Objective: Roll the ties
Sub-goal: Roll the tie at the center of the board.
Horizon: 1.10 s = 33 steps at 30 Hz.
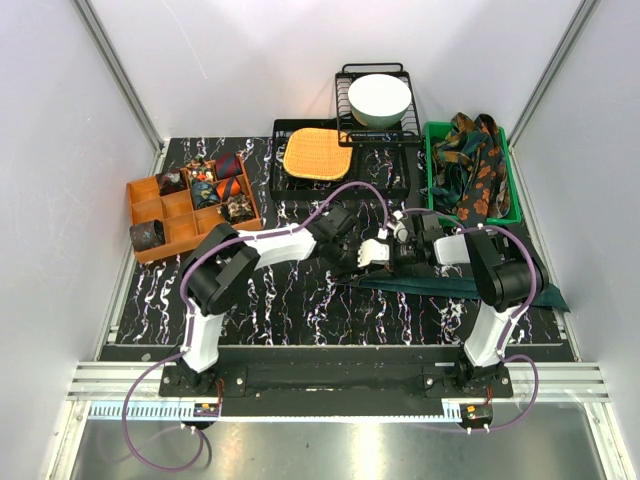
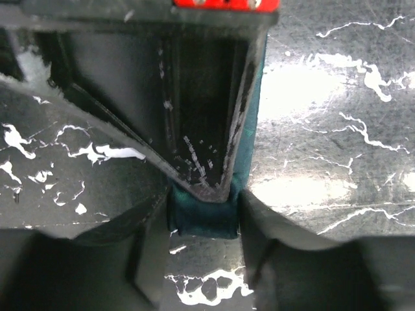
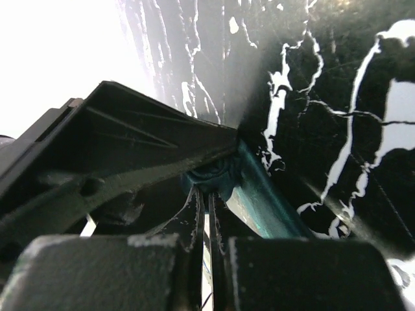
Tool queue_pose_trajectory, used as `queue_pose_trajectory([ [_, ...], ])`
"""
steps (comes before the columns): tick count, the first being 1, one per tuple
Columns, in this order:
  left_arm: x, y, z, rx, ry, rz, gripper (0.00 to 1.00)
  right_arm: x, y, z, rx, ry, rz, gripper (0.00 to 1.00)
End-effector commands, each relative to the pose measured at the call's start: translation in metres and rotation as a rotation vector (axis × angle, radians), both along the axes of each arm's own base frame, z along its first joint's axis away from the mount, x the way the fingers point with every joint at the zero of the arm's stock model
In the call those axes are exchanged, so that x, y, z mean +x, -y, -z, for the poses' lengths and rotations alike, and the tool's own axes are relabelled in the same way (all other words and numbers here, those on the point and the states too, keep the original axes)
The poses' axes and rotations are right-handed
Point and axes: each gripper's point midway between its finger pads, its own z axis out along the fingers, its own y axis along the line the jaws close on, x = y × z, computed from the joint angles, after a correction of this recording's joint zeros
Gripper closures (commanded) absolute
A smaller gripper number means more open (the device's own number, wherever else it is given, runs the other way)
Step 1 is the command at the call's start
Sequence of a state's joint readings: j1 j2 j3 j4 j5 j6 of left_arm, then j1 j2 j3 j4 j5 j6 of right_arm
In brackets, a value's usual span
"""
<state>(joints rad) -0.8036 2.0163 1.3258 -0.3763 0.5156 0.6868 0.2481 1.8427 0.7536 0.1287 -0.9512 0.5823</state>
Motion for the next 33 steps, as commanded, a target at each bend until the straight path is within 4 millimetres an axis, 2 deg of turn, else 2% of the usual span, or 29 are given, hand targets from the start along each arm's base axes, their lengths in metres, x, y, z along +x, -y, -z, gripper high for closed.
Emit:
queue_pose_trajectory([
  [1, -0.029, -0.037, 0.048, 0.086, -0.134, -0.025, 0.46, -0.006, 0.019, 0.033, -0.181, -0.056, -0.008, 1.00],
  [2, -0.032, -0.042, 0.053, 0.069, -0.146, -0.031, 0.41, -0.011, 0.021, 0.036, -0.197, -0.080, -0.023, 1.00],
  [3, -0.030, -0.040, 0.053, 0.038, -0.145, -0.044, 0.39, -0.011, 0.024, 0.041, -0.222, -0.089, -0.022, 1.00],
  [4, -0.019, -0.030, 0.045, -0.052, -0.142, -0.074, 0.38, -0.012, 0.025, 0.043, -0.235, -0.102, -0.024, 1.00],
  [5, -0.022, -0.032, 0.048, -0.079, -0.171, -0.085, 0.35, -0.011, 0.027, 0.045, -0.253, -0.114, -0.027, 1.00],
  [6, -0.026, -0.025, 0.041, -0.141, -0.237, -0.107, 0.33, -0.011, 0.029, 0.047, -0.273, -0.118, -0.026, 1.00],
  [7, -0.006, -0.016, 0.030, -0.247, -0.197, -0.124, 0.32, -0.013, 0.031, 0.051, -0.290, -0.136, -0.031, 1.00],
  [8, -0.011, -0.020, 0.033, -0.282, -0.221, -0.135, 0.31, -0.013, 0.033, 0.051, -0.303, -0.143, -0.039, 1.00],
  [9, -0.013, -0.018, 0.029, -0.334, -0.246, -0.144, 0.30, -0.012, 0.036, 0.055, -0.332, -0.147, -0.035, 1.00],
  [10, 0.000, -0.010, 0.017, -0.424, -0.174, -0.128, 0.29, -0.013, 0.038, 0.057, -0.347, -0.152, -0.037, 1.00],
  [11, -0.004, -0.013, 0.021, -0.443, -0.179, -0.126, 0.28, -0.015, 0.040, 0.059, -0.363, -0.161, -0.047, 1.00],
  [13, 0.001, -0.005, 0.013, -0.536, -0.159, -0.114, 0.28, -0.014, 0.045, 0.064, -0.402, -0.173, -0.044, 1.00],
  [15, -0.008, -0.005, 0.010, -0.589, -0.209, -0.096, 0.28, -0.016, 0.050, 0.068, -0.443, -0.195, -0.044, 1.00],
  [16, -0.005, -0.001, 0.008, -0.637, -0.175, -0.075, 0.28, -0.013, 0.051, 0.069, -0.452, -0.198, -0.044, 1.00],
  [18, -0.009, 0.000, 0.011, -0.658, -0.208, -0.086, 0.28, -0.016, 0.053, 0.071, -0.464, -0.210, -0.052, 1.00],
  [21, -0.004, 0.003, 0.015, -0.693, -0.187, -0.093, 0.31, -0.018, 0.054, 0.076, -0.473, -0.232, -0.051, 1.00],
  [24, -0.005, 0.003, 0.017, -0.691, -0.175, -0.084, 0.34, -0.020, 0.054, 0.079, -0.479, -0.247, -0.051, 1.00],
  [27, -0.003, 0.003, 0.021, -0.648, -0.129, -0.073, 0.44, -0.019, 0.054, 0.079, -0.472, -0.249, -0.053, 1.00],
  [29, -0.008, 0.003, 0.027, -0.568, -0.151, -0.068, 0.55, -0.020, 0.052, 0.077, -0.458, -0.244, -0.060, 1.00],
  [30, -0.010, -0.006, 0.038, -0.485, -0.136, -0.066, 0.58, -0.019, 0.050, 0.075, -0.447, -0.236, -0.060, 1.00],
  [32, -0.012, -0.003, 0.039, -0.411, -0.107, -0.032, 0.66, -0.017, 0.047, 0.072, -0.428, -0.220, -0.066, 1.00],
  [33, -0.016, -0.011, 0.045, -0.344, -0.109, -0.032, 0.70, -0.017, 0.045, 0.070, -0.412, -0.218, -0.069, 1.00],
])
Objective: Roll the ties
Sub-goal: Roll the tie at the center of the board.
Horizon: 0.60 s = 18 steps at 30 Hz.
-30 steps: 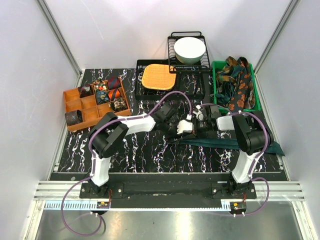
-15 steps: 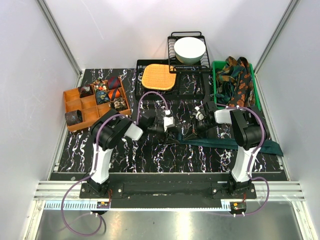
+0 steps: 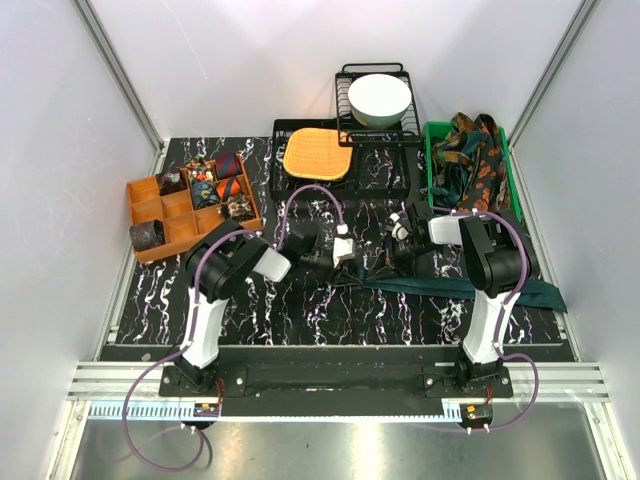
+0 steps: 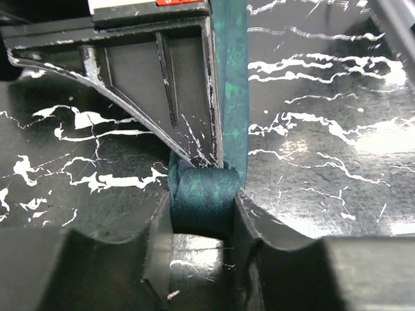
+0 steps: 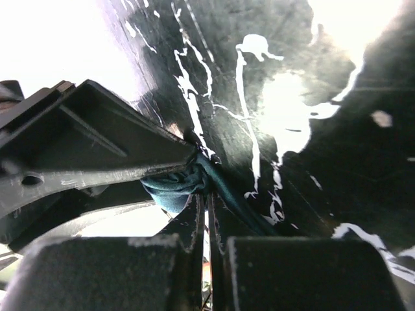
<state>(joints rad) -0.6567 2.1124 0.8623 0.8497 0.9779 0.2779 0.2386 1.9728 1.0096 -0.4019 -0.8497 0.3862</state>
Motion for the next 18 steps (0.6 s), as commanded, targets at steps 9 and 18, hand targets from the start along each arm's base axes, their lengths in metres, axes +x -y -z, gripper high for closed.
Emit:
queue_pose_trajectory([
  [9, -0.012, -0.055, 0.062, 0.632, -0.076, -0.028, 0.93, 0.012, 0.035, -0.016, -0.056, 0.125, 0.013, 0.68],
  [18, -0.012, -0.063, 0.067, 0.697, -0.131, -0.059, 1.00, 0.034, 0.069, -0.061, -0.173, 0.504, -0.225, 0.47],
])
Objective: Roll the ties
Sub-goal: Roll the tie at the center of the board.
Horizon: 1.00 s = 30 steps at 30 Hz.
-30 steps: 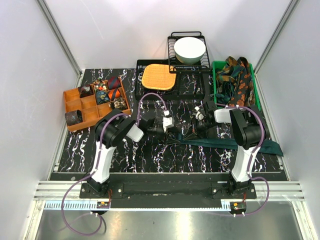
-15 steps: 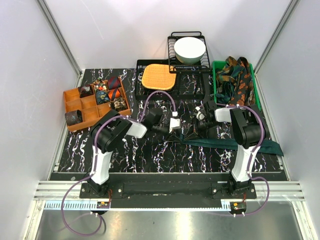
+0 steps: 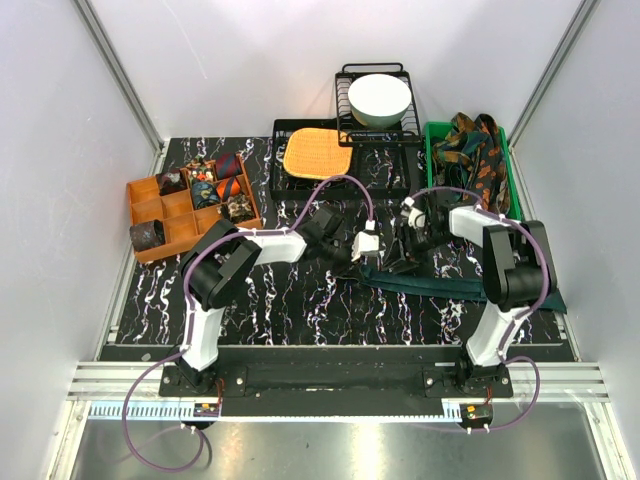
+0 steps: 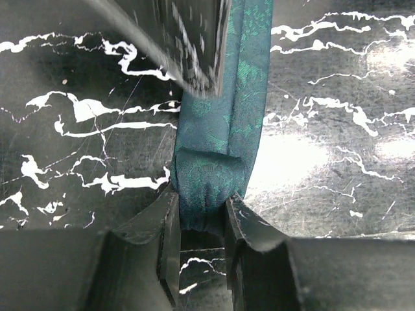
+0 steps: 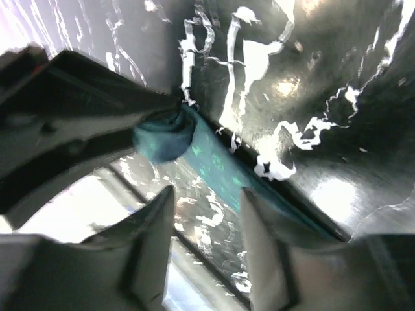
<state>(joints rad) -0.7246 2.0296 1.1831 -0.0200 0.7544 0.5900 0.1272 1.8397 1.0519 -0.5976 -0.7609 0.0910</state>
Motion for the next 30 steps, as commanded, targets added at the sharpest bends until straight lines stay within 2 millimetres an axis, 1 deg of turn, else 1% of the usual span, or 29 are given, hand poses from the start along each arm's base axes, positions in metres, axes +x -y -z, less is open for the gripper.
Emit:
queue_pose_trajectory([
  [1, -0.022, -0.065, 0.068, 0.330, -0.135, -0.095, 1.00, 0.020, 0.022, -0.038, -0.106, 0.309, -0.180, 0.41],
  [2, -0.022, -0.065, 0.068, 0.334, -0.147, -0.105, 1.00, 0.020, 0.023, -0.042, -0.109, 0.332, -0.213, 0.38],
  [3, -0.023, -0.068, 0.070, 0.341, -0.163, -0.113, 1.00, 0.023, 0.026, -0.048, -0.122, 0.396, -0.282, 0.36],
  [4, -0.023, -0.069, 0.071, 0.342, -0.172, -0.117, 1.00, 0.022, 0.030, -0.049, -0.139, 0.420, -0.312, 0.31],
  [5, -0.022, -0.070, 0.071, 0.343, -0.185, -0.127, 1.00, 0.023, 0.034, -0.046, -0.167, 0.455, -0.347, 0.26],
  [6, -0.022, -0.071, 0.072, 0.344, -0.190, -0.127, 1.00, 0.019, 0.039, -0.042, -0.183, 0.514, -0.421, 0.20],
  [7, -0.023, -0.072, 0.072, 0.345, -0.194, -0.129, 1.00, 0.022, 0.040, -0.040, -0.201, 0.566, -0.451, 0.14],
  [8, -0.022, -0.071, 0.071, 0.343, -0.197, -0.133, 1.00, 0.021, 0.041, -0.036, -0.215, 0.595, -0.488, 0.04],
  [9, -0.022, -0.073, 0.072, 0.348, -0.202, -0.134, 1.00, 0.015, 0.042, -0.030, -0.228, 0.633, -0.542, 0.00],
  [10, -0.022, -0.073, 0.072, 0.346, -0.206, -0.135, 1.00, 0.019, 0.040, -0.029, -0.245, 0.677, -0.568, 0.00],
  [11, -0.023, -0.072, 0.071, 0.344, -0.206, -0.134, 1.00, 0.016, 0.033, -0.026, -0.252, 0.698, -0.619, 0.00],
  [12, -0.023, -0.074, 0.071, 0.347, -0.209, -0.137, 1.00, 0.010, 0.030, -0.022, -0.256, 0.718, -0.668, 0.00],
  [13, -0.023, -0.074, 0.071, 0.348, -0.210, -0.138, 1.00, 0.011, 0.025, -0.020, -0.263, 0.758, -0.696, 0.00],
  [14, -0.023, -0.074, 0.070, 0.346, -0.210, -0.138, 1.00, 0.009, 0.023, -0.017, -0.275, 0.776, -0.725, 0.00],
  [15, -0.024, -0.074, 0.070, 0.348, -0.212, -0.138, 1.00, 0.003, 0.015, -0.013, -0.277, 0.812, -0.785, 0.00],
  [16, -0.023, -0.074, 0.069, 0.347, -0.209, -0.139, 1.00, 0.003, 0.013, -0.011, -0.287, 0.826, -0.804, 0.00],
  [19, -0.021, -0.076, 0.067, 0.346, -0.217, -0.151, 1.00, -0.002, 0.010, -0.002, -0.298, 0.833, -0.855, 0.00],
  [21, -0.021, -0.076, 0.066, 0.345, -0.222, -0.156, 1.00, -0.002, 0.011, 0.005, -0.312, 0.828, -0.876, 0.00],
  [24, -0.019, -0.078, 0.064, 0.348, -0.225, -0.173, 1.00, -0.003, 0.013, 0.013, -0.337, 0.837, -0.913, 0.07],
  [27, -0.015, -0.079, 0.061, 0.339, -0.255, -0.201, 1.00, 0.000, 0.012, 0.012, -0.354, 0.895, -0.922, 0.09],
  [29, -0.014, -0.080, 0.060, 0.337, -0.247, -0.201, 1.00, -0.003, 0.011, 0.007, -0.343, 0.923, -0.921, 0.07],
  [30, -0.014, -0.081, 0.060, 0.339, -0.247, -0.202, 1.00, -0.007, 0.012, 0.010, -0.340, 0.929, -0.927, 0.07],
])
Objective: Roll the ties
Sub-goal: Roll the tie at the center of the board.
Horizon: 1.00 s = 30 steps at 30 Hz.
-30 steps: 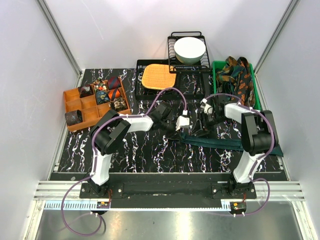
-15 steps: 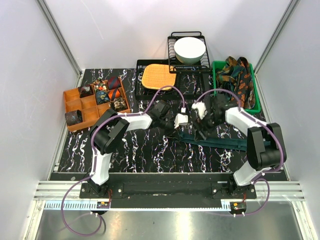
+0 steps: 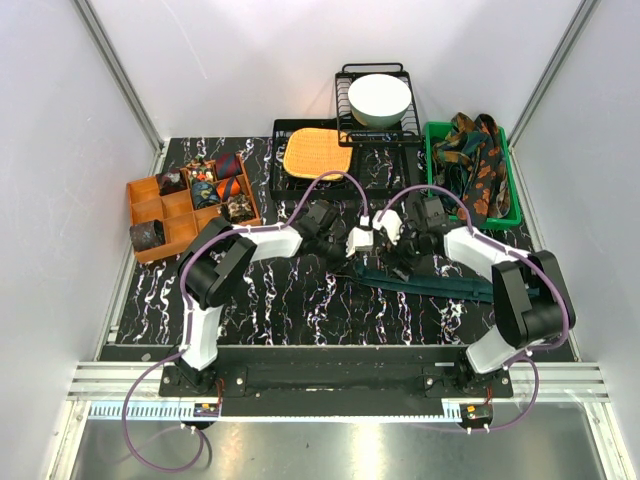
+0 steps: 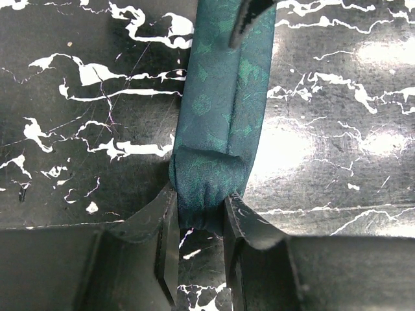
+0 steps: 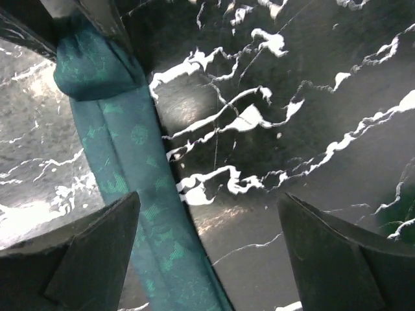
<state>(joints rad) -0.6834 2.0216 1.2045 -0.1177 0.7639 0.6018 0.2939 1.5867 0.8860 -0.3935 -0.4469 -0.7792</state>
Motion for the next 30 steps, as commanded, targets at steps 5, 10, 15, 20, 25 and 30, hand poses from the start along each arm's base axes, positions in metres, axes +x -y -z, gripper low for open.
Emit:
queue_pose_trajectory([
  [5, -0.019, -0.063, 0.061, 0.302, -0.200, -0.173, 1.00, -0.031, 0.001, -0.003, -0.014, 0.067, -0.139, 0.03],
  [10, -0.019, -0.065, 0.062, 0.305, -0.202, -0.173, 1.00, -0.036, 0.002, -0.005, 0.015, 0.057, -0.168, 0.00],
  [15, -0.017, -0.064, 0.060, 0.305, -0.203, -0.179, 1.00, -0.033, -0.002, 0.003, 0.002, -0.035, -0.184, 0.04],
  [20, -0.012, -0.067, 0.060, 0.307, -0.213, -0.202, 1.00, -0.035, -0.001, 0.006, -0.029, -0.003, -0.264, 0.11],
  [25, -0.009, -0.068, 0.058, 0.304, -0.234, -0.225, 1.00, -0.026, 0.006, 0.015, -0.094, 0.021, -0.295, 0.18],
  [30, -0.007, -0.069, 0.056, 0.301, -0.242, -0.238, 1.00, -0.028, 0.012, 0.023, -0.135, 0.046, -0.338, 0.35],
])
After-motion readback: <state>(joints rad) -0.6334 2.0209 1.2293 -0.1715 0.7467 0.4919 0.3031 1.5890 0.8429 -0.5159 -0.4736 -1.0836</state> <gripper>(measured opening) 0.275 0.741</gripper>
